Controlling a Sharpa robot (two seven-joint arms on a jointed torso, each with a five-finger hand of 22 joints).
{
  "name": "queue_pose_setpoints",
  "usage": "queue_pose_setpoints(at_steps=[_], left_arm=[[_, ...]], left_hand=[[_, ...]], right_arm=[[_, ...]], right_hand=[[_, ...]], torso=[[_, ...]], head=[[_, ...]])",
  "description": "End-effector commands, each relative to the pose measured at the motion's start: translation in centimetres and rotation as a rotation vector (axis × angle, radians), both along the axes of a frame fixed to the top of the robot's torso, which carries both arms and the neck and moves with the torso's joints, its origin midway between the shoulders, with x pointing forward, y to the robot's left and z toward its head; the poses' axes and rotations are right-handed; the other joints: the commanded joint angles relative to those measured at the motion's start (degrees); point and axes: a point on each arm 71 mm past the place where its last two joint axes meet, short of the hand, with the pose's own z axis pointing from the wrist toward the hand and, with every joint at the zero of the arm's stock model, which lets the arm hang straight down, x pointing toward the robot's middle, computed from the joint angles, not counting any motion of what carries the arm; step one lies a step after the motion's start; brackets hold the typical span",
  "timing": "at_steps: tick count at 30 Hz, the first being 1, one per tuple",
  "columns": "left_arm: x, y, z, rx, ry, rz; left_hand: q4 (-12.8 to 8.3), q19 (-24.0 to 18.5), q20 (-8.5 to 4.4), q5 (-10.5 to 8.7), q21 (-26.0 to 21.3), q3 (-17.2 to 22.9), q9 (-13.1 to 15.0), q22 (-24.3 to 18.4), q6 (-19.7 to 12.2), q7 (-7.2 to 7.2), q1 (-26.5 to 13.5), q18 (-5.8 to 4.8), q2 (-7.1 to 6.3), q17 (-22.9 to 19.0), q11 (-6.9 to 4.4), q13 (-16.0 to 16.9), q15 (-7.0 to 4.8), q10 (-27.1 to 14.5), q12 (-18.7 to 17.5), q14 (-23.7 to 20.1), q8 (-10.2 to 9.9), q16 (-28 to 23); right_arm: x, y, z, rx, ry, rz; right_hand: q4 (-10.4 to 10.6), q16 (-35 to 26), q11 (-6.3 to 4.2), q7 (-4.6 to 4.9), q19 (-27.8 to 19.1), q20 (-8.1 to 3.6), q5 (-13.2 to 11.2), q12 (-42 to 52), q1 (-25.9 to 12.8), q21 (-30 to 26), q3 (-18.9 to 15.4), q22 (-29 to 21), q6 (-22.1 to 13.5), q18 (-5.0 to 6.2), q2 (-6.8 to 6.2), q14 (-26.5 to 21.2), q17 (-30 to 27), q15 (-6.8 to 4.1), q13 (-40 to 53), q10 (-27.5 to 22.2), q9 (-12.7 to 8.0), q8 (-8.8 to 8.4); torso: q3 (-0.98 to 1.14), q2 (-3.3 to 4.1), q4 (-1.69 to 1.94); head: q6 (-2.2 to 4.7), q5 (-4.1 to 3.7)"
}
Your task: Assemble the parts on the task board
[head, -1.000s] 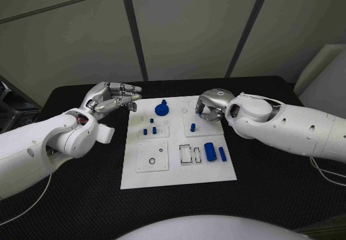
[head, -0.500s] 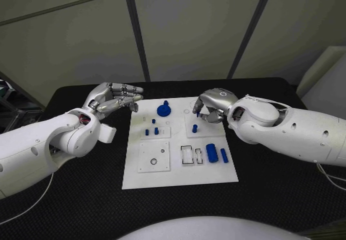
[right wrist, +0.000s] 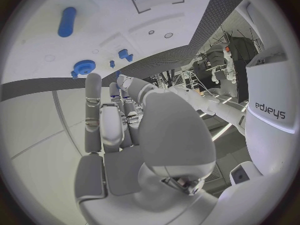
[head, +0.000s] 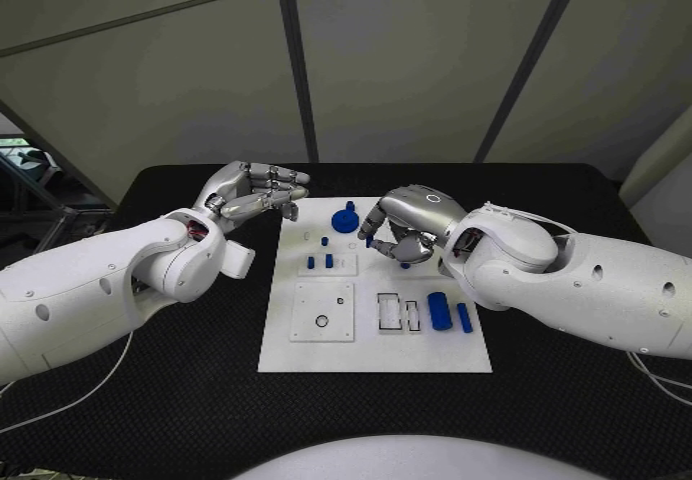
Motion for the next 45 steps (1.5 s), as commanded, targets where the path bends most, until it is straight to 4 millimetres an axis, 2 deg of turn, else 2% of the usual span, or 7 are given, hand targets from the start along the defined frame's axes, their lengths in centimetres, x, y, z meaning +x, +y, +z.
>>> queue_pose_setpoints(at_steps=[1, 3, 6, 10, 12, 20, 45], left_arm=[[0.1, -0.2, 0.1, -0.001, -0.008, -0.003], [0.1, -0.2, 0.0, 0.000, -0.005, -0.004], [0.2, -0.1, 0.0, 0.002, -0.001, 0.000], [0.3, 0.0, -0.1, -0.002, 0.001, 0.011], [0.4, 0.0, -0.1, -0.004, -0.003, 0.017], [0.4, -0.1, 0.0, -0.011, -0.011, 0.026], [0.4, -0.3, 0.0, -0.013, -0.008, 0.019]], left_hand=[[0.01, -0.06, 0.53, -0.26, -0.08, -0.24, -0.05, 0.06, -0.45, 0.01, 0.10, -0.79, 0.24, -0.05, -0.05, -0.06, 0.24, -0.49, 0.39, -0.26, 0.29, -0.29], [0.01, -0.06, 0.53, -0.26, -0.08, -0.24, -0.05, 0.06, -0.45, 0.01, 0.10, -0.79, 0.24, -0.05, -0.05, -0.06, 0.24, -0.49, 0.39, -0.26, 0.29, -0.29], [0.01, -0.06, 0.53, -0.26, -0.08, -0.24, -0.05, 0.06, -0.45, 0.01, 0.10, -0.79, 0.24, -0.05, -0.05, -0.06, 0.24, -0.49, 0.39, -0.26, 0.29, -0.29], [0.03, -0.06, 0.53, -0.26, -0.08, -0.27, -0.05, 0.06, -0.43, 0.01, 0.08, -0.79, 0.28, -0.06, -0.05, -0.06, 0.25, -0.48, 0.45, -0.25, 0.34, -0.29], [0.02, -0.03, 0.54, -0.25, -0.07, -0.29, -0.02, 0.06, -0.31, -0.02, 0.13, -0.76, 0.38, -0.09, -0.10, -0.03, 0.22, -0.37, 0.63, -0.19, 0.50, -0.28], [-0.01, -0.01, 0.53, -0.24, -0.06, -0.32, 0.00, 0.06, -0.23, -0.05, 0.17, -0.75, 0.42, -0.11, -0.14, -0.01, 0.19, -0.29, 0.76, -0.13, 0.61, -0.27], [-0.01, -0.01, 0.53, -0.24, -0.06, -0.32, 0.00, 0.06, -0.23, -0.05, 0.17, -0.75, 0.42, -0.11, -0.14, -0.01, 0.19, -0.29, 0.76, -0.13, 0.61, -0.27]], right_arm=[[-0.1, 0.8, 0.2, 0.039, 0.010, 0.037], [-0.2, 1.2, -0.1, 0.033, 0.018, 0.050], [-0.7, 2.0, -1.1, 0.027, 0.042, 0.071], [-1.3, 3.0, -2.4, 0.018, 0.075, 0.098], [-1.6, 3.4, -3.0, 0.015, 0.090, 0.107], [-2.0, 4.5, -4.9, -0.008, 0.113, 0.128], [-2.2, 5.0, -7.0, -0.065, 0.146, 0.127]], right_hand=[[-0.09, 0.39, -0.80, 0.20, -0.31, 0.01, 0.33, 0.34, -0.38, 0.39, 0.34, 0.08, 0.15, 0.82, -0.01, 2.20, 0.06, -0.23, 0.07, 1.04, 0.07, -0.25], [-0.11, 0.39, -0.80, 0.20, -0.32, 0.01, 0.35, 0.33, -0.39, 0.42, 0.34, 0.10, 0.14, 0.82, -0.04, 2.20, 0.05, -0.23, 0.07, 1.04, 0.07, -0.25], [-0.13, 0.40, -0.79, 0.21, -0.34, 0.02, 0.40, 0.32, -0.44, 0.47, 0.32, 0.13, 0.14, 0.81, -0.10, 2.20, 0.05, -0.22, 0.08, 1.03, 0.08, -0.27], [-0.11, 0.42, -0.78, 0.23, -0.38, 0.05, 0.44, 0.30, -0.56, 0.54, 0.26, 0.18, 0.14, 0.81, -0.15, 2.19, 0.03, -0.20, 0.09, 1.04, 0.09, -0.28], [-0.10, 0.43, -0.77, 0.23, -0.39, 0.06, 0.46, 0.30, -0.60, 0.56, 0.25, 0.20, 0.14, 0.80, -0.16, 2.19, 0.03, -0.19, 0.10, 1.04, 0.09, -0.29], [-0.06, 0.45, -0.75, 0.25, -0.45, 0.10, 0.51, 0.26, -0.80, 0.64, 0.15, 0.26, 0.12, 0.80, -0.21, 2.18, 0.01, -0.16, 0.11, 1.01, 0.11, -0.32], [0.02, 0.52, -0.75, 0.25, -0.53, 0.15, 0.55, 0.23, -1.03, 0.72, 0.02, 0.33, 0.13, 0.79, -0.21, 2.18, 0.04, -0.12, 0.13, 1.01, 0.14, -0.35]], torso=[[-0.11, 0.03, -0.01], [-0.12, 0.04, -0.02], [-0.09, 0.01, -0.22], [0.02, 0.07, -0.11], [-0.05, 0.00, 0.01], [-0.06, 0.00, -0.13], [-0.04, 0.02, -0.14]], head=[[-0.29, 1.26], [-0.41, 1.70], [-0.86, 2.96], [-1.32, 4.61], [-1.70, 5.32], [-2.26, 6.88], [-2.97, 8.30]])
